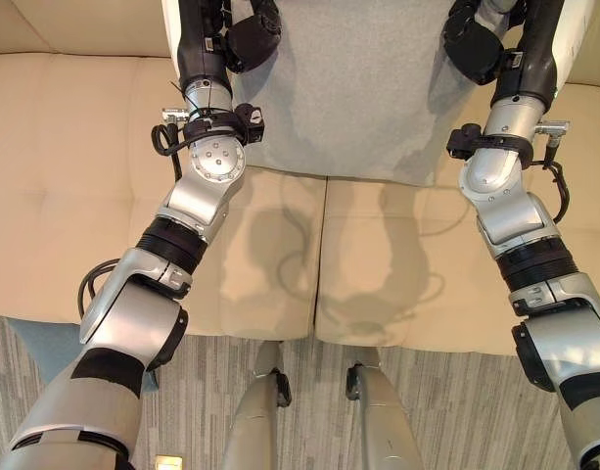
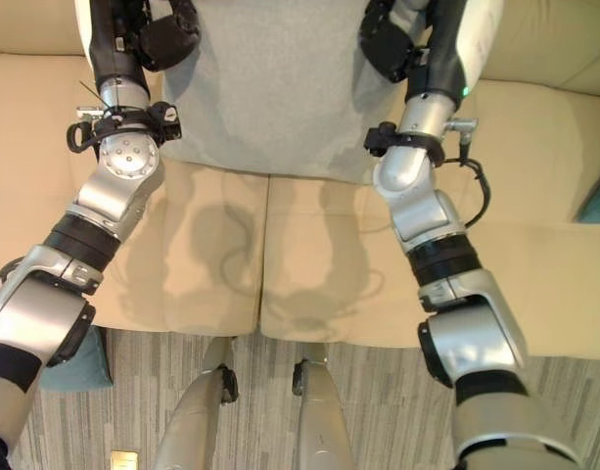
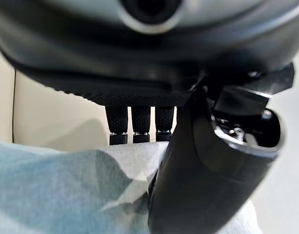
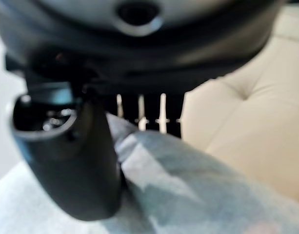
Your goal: Pick up all the scattered cushions and arrange them neatly on the sofa.
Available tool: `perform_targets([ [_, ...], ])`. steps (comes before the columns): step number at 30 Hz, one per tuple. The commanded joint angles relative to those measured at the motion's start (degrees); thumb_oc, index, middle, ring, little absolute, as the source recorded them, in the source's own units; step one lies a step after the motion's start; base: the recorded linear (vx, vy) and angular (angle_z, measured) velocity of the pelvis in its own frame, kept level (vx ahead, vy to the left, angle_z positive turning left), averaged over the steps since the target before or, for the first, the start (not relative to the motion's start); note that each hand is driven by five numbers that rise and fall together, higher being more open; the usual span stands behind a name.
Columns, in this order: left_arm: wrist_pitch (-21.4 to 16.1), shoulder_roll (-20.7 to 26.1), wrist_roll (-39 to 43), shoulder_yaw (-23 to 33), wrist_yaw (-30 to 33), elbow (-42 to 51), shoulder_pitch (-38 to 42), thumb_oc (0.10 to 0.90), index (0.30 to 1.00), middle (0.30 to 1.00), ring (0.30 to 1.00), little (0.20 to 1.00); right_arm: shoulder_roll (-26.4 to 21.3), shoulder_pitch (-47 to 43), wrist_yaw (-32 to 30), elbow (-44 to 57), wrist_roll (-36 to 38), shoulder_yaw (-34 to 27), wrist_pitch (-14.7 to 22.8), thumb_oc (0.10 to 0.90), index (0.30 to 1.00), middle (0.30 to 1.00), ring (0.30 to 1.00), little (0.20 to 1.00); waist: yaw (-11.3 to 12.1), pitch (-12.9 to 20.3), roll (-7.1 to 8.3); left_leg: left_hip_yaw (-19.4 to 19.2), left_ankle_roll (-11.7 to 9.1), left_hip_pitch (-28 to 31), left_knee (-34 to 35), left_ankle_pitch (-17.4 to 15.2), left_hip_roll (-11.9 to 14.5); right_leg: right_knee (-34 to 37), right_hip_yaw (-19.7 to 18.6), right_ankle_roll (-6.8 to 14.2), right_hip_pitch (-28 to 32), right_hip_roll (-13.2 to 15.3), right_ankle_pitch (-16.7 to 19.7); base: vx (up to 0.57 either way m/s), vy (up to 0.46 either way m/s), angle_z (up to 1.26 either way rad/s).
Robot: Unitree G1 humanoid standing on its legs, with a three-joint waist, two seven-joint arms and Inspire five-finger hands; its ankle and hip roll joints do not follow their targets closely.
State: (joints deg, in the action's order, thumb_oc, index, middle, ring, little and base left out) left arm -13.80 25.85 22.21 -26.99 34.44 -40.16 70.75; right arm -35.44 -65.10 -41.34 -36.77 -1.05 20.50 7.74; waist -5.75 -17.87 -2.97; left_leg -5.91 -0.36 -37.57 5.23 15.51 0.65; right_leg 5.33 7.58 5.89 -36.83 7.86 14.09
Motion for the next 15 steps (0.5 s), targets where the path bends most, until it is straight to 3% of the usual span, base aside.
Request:
perform_targets([
  [1,-9.09,-1.59,-5.02,-5.56,-2.52,1.99,8.27,0.8,0.9,0.9,0.9,0.9,-0.53,-8.07,1.1,1.5,-3.71,3.92,6.16,0.8,0.9,0.9,0.9,0.9,0.56,9.95,1.14,-1.17,-4.78,3.33,-0.23,-8.25,1.0,-0.33,1.3,4.16,-0.21,-0.94,-4.23,0.0,0.0,0.0],
  [5,-8.77,2.48,-3.75,-3.74,-3.9,1.2,5.77,0.8,0.9,0.9,0.9,0.9,-4.43,-6.58,3.17,0.2,-1.87,3.45,5.91,0.8,0.9,0.9,0.9,0.9,0.78,10.03,1.26,-1.19,-4.84,3.85,-0.23,-8.35,1.05,-0.33,1.51,4.18,0.32,-0.9,-4.32,0.0,0.0,0.0],
  [7,-8.33,8.33,-2.06,-2.39,-6.52,-0.14,3.25,0.8,0.9,0.9,0.9,0.9,-8.65,-3.34,5.29,-1.89,0.77,2.09,5.94,0.8,0.9,0.9,0.9,0.9,0.85,10.11,1.31,-1.14,-4.92,4.28,-0.23,-8.36,1.01,-0.33,1.94,4.24,0.84,-0.82,-4.17,0.0,0.0,0.0],
  [10,-8.15,13.53,-2.32,0.89,-7.8,2.12,-2.46,0.8,0.9,0.9,0.9,0.9,-12.9,4.22,7.02,-1.44,2.67,-3.02,5.89,0.8,0.9,0.9,0.9,0.9,0.9,10.22,1.5,-0.96,-5.06,5.03,-0.23,-8.51,1.11,-0.33,2.45,4.43,1.85,-0.73,-4.29,0.0,-0.01,0.02],
  [12,-8.26,14.91,-2.68,5.52,-8.67,6.3,-10.12,0.8,0.9,0.9,0.9,0.9,-13.47,13.03,8.45,1.6,4.08,-9.16,6.46,0.8,0.9,0.9,0.9,0.9,1.0,10.58,1.77,-0.91,-5.04,6.35,-0.23,-8.84,1.31,-0.33,2.77,4.27,3.3,-0.74,-4.67,0.01,-0.021,0.13],
  [15,-7.67,12.51,-5.71,14.75,-12.65,20.14,-32.09,0.8,0.9,0.9,0.9,0.9,-10.44,35.53,14.32,12.46,1.97,-19.32,6.72,0.8,0.9,0.9,0.9,0.9,1.07,11.95,2.79,-1.06,-4.97,10.87,-0.23,-9.81,1.76,-0.33,3.68,3.96,8.38,-0.7,-5.74,0.05,-0.024,0.12],
])
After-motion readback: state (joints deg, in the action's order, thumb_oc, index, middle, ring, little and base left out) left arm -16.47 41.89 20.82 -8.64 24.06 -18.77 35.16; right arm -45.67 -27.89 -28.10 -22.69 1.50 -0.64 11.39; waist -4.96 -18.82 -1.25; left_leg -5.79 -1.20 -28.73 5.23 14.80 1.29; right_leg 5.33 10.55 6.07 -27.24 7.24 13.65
